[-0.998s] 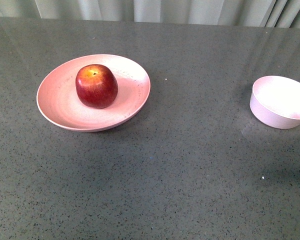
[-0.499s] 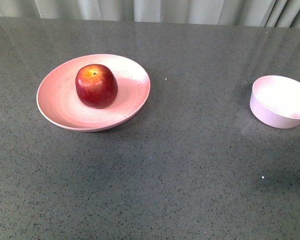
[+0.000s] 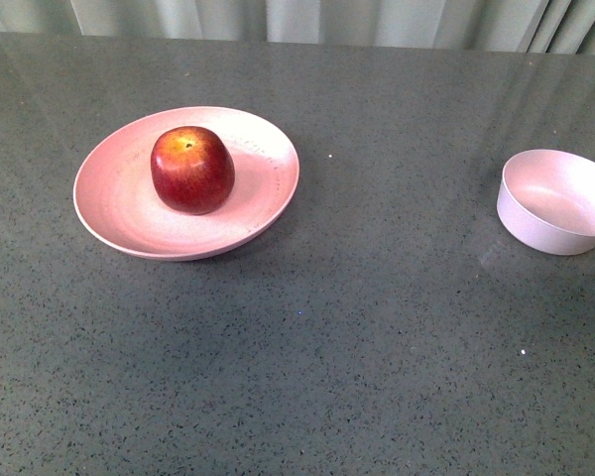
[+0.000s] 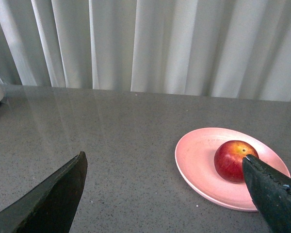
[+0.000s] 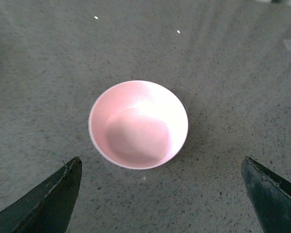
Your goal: Move apple from plate to bowl
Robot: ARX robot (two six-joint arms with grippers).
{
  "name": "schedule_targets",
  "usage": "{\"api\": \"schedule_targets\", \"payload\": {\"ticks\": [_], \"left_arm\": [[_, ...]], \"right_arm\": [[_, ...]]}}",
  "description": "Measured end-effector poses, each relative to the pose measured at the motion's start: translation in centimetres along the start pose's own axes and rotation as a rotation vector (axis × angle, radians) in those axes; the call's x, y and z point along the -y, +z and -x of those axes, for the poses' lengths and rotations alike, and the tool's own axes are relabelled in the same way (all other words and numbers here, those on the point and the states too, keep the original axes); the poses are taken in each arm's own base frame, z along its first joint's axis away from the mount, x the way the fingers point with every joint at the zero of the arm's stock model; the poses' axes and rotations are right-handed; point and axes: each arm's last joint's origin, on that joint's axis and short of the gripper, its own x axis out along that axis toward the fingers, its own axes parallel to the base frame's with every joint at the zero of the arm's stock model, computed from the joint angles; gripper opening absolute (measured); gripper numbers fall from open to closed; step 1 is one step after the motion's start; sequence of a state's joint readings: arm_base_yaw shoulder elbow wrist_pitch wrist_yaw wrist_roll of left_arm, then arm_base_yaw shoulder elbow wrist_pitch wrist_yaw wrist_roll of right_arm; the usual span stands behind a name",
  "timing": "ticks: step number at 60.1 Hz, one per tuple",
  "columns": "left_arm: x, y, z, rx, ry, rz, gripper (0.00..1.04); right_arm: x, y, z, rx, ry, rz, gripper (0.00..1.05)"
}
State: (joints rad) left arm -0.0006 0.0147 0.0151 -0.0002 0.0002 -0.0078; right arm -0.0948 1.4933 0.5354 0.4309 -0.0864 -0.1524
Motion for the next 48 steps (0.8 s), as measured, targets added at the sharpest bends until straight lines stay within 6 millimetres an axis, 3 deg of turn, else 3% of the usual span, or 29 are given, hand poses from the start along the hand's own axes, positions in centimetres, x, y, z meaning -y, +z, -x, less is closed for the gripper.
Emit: {"api": "schedule_targets", "payload": {"ticks": [6,20,37,48], "left_arm": [[0.0,0.0,0.0,0.000,0.000,0.000,0.96],[0.0,0.0,0.0,0.000,0.000,0.000,0.96],[0.0,0.0,0.0,0.000,0.000,0.000,0.96],[0.0,0.0,0.0,0.000,0.000,0.000,0.96]], "right_arm": [[1.1,-0.3,-3.2,-0.072,-0.016,-0.069,0.96],[2.3,-0.6,-5.8,-0.122,-0.033,-0.150,0.96],[2.3,-2.7,-8.5,-0.213,-0.029,-0.194,0.96],[2.1,-2.7,-9.2,-0.220,-0.039,-0.210,0.69]]}}
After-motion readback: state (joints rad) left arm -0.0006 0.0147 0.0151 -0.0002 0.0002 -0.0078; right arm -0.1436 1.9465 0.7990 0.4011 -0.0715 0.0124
